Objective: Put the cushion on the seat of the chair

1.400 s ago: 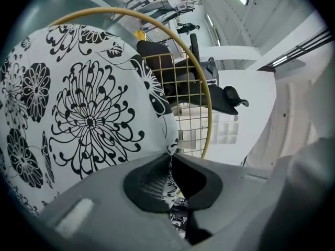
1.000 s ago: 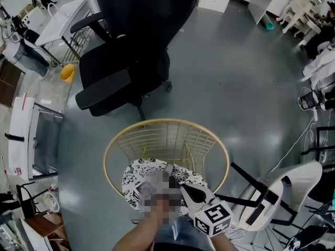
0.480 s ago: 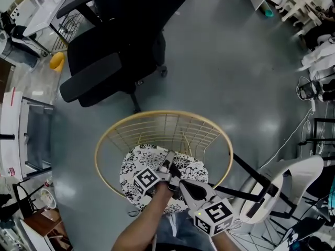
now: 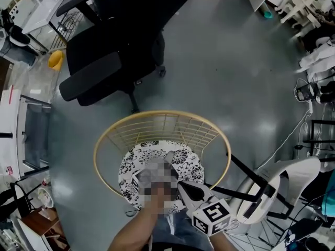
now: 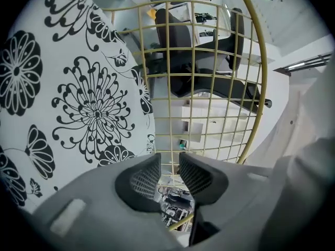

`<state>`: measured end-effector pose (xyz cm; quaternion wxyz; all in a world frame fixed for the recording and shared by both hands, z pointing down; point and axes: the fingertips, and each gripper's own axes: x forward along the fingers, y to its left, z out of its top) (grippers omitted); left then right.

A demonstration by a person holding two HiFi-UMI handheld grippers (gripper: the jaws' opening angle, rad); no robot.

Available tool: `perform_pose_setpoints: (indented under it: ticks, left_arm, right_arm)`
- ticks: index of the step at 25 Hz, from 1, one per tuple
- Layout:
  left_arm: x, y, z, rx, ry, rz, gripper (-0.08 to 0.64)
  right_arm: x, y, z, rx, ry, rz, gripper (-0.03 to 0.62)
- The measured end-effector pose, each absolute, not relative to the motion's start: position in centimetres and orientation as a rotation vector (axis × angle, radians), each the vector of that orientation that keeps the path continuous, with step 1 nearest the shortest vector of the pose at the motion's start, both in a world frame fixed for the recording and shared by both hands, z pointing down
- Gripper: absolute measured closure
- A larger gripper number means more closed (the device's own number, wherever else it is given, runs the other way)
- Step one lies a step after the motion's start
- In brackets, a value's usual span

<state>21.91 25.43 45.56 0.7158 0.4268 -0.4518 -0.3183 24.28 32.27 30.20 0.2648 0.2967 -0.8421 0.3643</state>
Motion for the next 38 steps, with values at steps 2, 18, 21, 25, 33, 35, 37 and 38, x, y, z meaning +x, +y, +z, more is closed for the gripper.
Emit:
perform_pose_setpoints:
  ticks: [2, 18, 21, 25, 33, 35, 37, 38]
  left_arm:
    - [22.2, 25.9, 44.4, 0.970, -0.989, -0.695, 0.446]
    - [22.6, 28.9, 31.2, 1.380, -1.016, -0.566, 0.468]
    - [23.3, 30.1, 28.6, 1.470, -1.029, -0.525, 0.468]
    - [23.9, 31.6, 24.7, 1.626, -1.085, -0.434, 0.476]
    - [24.8, 34.8, 19.0, 1.857, -1.269, -0.235, 0.539]
    - [25.0, 35.6, 18.0, 1.901, -1.315, -0.183, 0.551]
    - [25.3, 36.5, 17.2, 1.936, -1.358, -0.134, 0.563]
    - [25.6, 36.9, 16.9, 1.948, -1.380, -0.117, 0.563]
  right_arm:
    - [24.3, 32.4, 29.7, 0.801, -2.282, 0.986, 0.592]
    - [25.9, 32.2, 24.3, 0.767, -2.439, 0.916, 0.592]
    - [26.1, 32.5, 22.9, 0.749, -2.487, 0.902, 0.592]
    - [26.4, 32.8, 20.8, 0.726, -2.556, 0.888, 0.592]
    - [27.3, 34.9, 17.4, 0.676, -2.664, 0.841, 0.592]
    - [27.2, 35.7, 16.8, 0.651, -2.684, 0.825, 0.592]
    - [27.3, 36.5, 16.4, 0.627, -2.698, 0.807, 0.592]
    - [27.4, 36.9, 16.2, 0.615, -2.703, 0.796, 0.592]
